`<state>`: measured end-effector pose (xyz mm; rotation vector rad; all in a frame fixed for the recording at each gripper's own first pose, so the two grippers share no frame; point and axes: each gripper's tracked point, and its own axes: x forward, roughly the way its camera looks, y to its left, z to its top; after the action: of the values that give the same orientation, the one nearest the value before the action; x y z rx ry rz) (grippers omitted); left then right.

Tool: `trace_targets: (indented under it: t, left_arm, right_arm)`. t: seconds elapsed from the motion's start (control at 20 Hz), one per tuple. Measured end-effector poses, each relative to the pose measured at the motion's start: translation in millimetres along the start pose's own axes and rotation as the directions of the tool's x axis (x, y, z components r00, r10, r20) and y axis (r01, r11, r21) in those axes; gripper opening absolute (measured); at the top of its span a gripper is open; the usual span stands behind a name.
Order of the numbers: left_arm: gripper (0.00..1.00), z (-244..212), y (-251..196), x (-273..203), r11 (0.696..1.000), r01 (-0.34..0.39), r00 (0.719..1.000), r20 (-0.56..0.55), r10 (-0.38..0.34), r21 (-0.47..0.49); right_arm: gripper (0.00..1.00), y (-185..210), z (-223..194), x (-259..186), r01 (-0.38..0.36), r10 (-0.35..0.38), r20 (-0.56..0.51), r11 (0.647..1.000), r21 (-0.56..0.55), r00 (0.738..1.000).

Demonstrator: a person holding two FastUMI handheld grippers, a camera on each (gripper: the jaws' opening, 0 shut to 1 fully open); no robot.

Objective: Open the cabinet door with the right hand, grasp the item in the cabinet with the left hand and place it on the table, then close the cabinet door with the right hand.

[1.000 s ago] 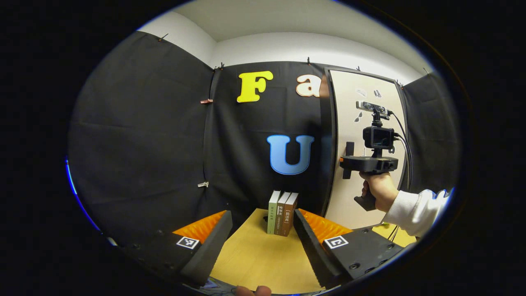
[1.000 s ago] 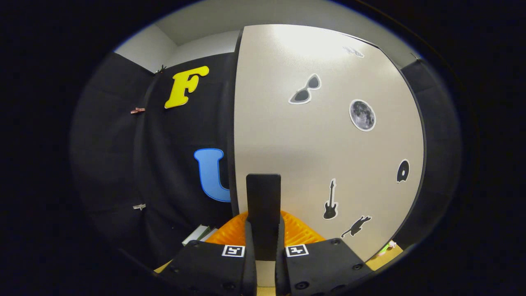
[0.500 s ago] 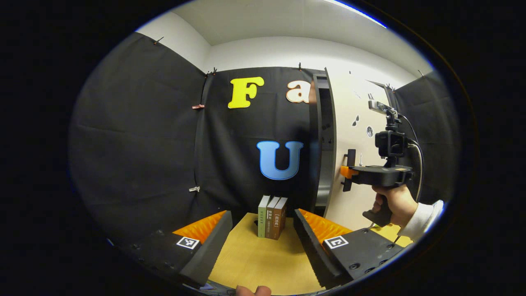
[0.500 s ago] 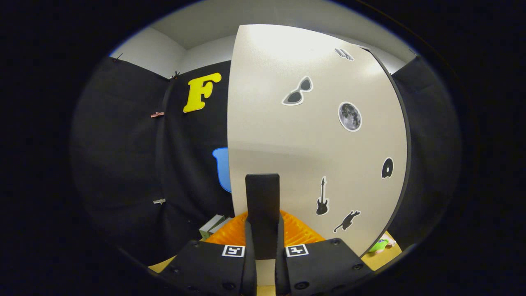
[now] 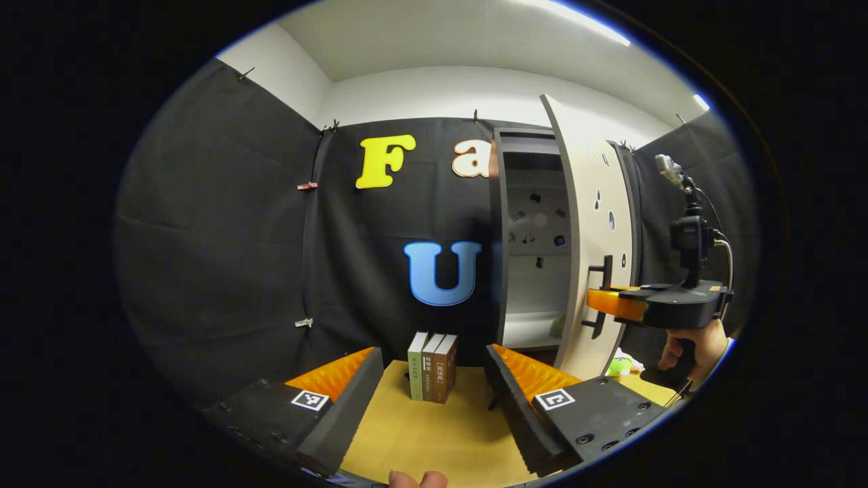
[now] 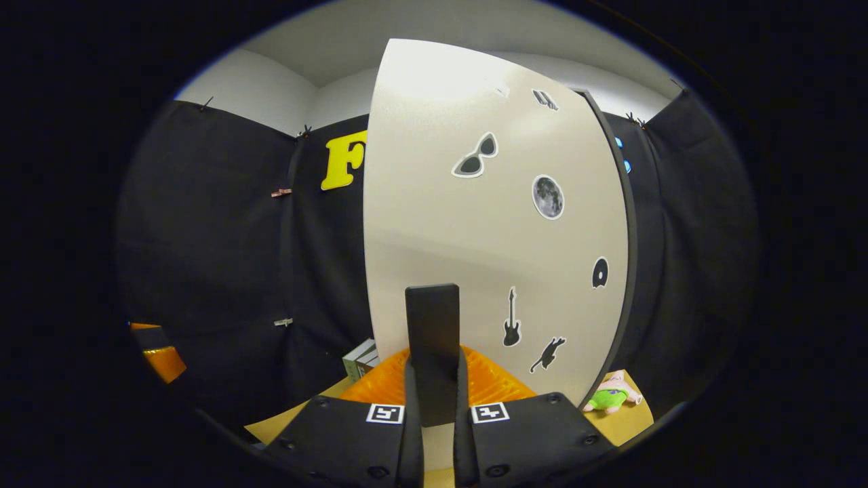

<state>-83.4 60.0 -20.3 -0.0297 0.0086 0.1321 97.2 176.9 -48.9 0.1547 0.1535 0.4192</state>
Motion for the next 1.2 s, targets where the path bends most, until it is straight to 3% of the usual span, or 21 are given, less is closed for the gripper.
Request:
trace_targets:
  t: [0.7, 1.0, 1.2]
  left_arm:
    - [0.94, 0.7, -49.9, 40.2, 0.996, 0.082, 0.997, 0.003, -0.082, -0.042]
    - [0.95, 3.8, -89.5, 56.9, 0.99, 0.126, 0.992, 0.011, -0.126, -0.063]
    - [0.94, 7.0, -118.4, 64.6, 0.985, 0.16, 0.987, 0.019, -0.159, -0.064]
  right_arm:
    - [0.2, -72.2, 5.3, -71.0, 0.002, -0.002, -0.001, 1.0, -0.008, 1.0]
    - [0.2, -112.1, 6.8, -88.4, 0.063, -0.063, 0.006, 0.998, 0.001, 0.998]
    - [0.2, -143.8, 6.7, -94.9, 0.123, -0.123, 0.005, 0.991, 0.062, 0.992]
